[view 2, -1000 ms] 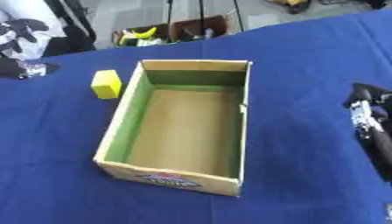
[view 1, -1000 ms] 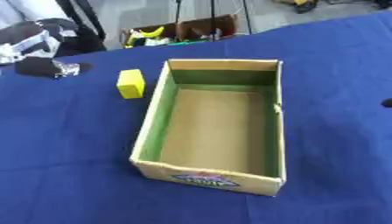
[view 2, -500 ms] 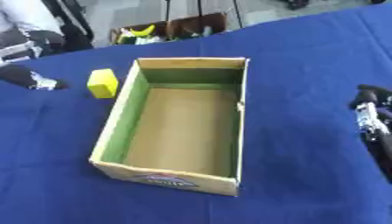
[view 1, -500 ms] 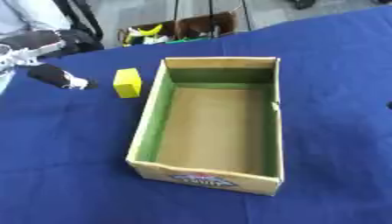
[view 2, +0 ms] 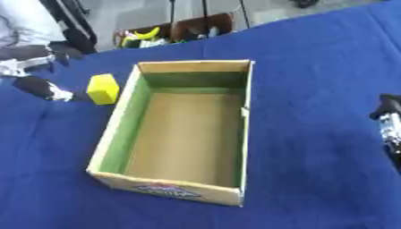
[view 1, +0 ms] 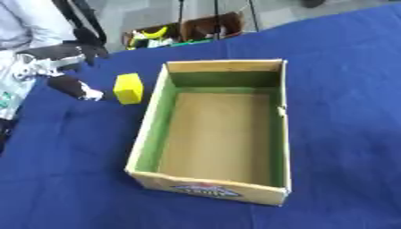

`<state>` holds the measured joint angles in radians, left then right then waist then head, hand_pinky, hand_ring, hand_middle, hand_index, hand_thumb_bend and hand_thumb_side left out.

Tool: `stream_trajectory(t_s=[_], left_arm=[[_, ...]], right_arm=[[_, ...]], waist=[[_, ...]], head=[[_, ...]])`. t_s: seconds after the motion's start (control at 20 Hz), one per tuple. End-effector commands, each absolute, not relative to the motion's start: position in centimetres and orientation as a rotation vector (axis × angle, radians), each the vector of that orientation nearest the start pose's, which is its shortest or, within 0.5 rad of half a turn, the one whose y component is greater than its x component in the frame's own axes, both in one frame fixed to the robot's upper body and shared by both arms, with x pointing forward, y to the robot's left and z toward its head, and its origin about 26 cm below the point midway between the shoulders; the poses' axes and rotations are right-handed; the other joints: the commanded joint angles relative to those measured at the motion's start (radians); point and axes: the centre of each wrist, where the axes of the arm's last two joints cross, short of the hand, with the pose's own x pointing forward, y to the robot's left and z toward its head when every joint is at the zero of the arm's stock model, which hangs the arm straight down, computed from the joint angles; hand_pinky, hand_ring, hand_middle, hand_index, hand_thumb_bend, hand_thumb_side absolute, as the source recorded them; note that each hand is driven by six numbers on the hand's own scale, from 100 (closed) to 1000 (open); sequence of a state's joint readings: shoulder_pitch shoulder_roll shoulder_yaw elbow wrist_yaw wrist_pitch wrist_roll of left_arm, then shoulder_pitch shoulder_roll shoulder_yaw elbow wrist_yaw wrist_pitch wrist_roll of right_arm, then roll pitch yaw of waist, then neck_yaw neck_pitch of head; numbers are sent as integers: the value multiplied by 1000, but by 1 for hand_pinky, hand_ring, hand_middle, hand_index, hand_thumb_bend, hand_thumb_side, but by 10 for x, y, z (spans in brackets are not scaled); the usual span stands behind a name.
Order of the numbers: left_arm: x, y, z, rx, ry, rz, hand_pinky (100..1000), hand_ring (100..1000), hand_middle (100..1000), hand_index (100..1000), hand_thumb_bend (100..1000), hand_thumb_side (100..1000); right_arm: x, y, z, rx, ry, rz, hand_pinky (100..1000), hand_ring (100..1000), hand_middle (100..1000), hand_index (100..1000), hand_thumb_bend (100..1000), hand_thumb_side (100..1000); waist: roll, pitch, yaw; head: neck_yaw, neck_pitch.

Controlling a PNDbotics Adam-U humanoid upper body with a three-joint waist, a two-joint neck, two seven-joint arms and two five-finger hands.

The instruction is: Pick up objects on the table and place them in the box.

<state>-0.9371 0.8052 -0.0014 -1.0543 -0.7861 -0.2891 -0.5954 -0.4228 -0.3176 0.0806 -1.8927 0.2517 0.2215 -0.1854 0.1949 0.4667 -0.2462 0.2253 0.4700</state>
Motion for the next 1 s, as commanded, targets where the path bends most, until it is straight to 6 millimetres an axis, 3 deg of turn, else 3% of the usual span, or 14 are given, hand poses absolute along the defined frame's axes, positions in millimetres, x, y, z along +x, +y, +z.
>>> stream_trajectory(t_s=[0.05,1.0], left_arm=[[420,422,334,1131,-1292,-1443,691,854,989,1000,578,610],[425,418,335,1061,-1219,-1476,704,857,993,1000,519,588]], right_arm=[[325,-234,216,-529,-2138,337,888,1000,609,829,100,837],[324,-239,219,-554,-2138,342,889,1000,608,827,100,835]], waist=[[-5,-17,-3],[31,20,-33]], head=[[8,-19],[43,-47]])
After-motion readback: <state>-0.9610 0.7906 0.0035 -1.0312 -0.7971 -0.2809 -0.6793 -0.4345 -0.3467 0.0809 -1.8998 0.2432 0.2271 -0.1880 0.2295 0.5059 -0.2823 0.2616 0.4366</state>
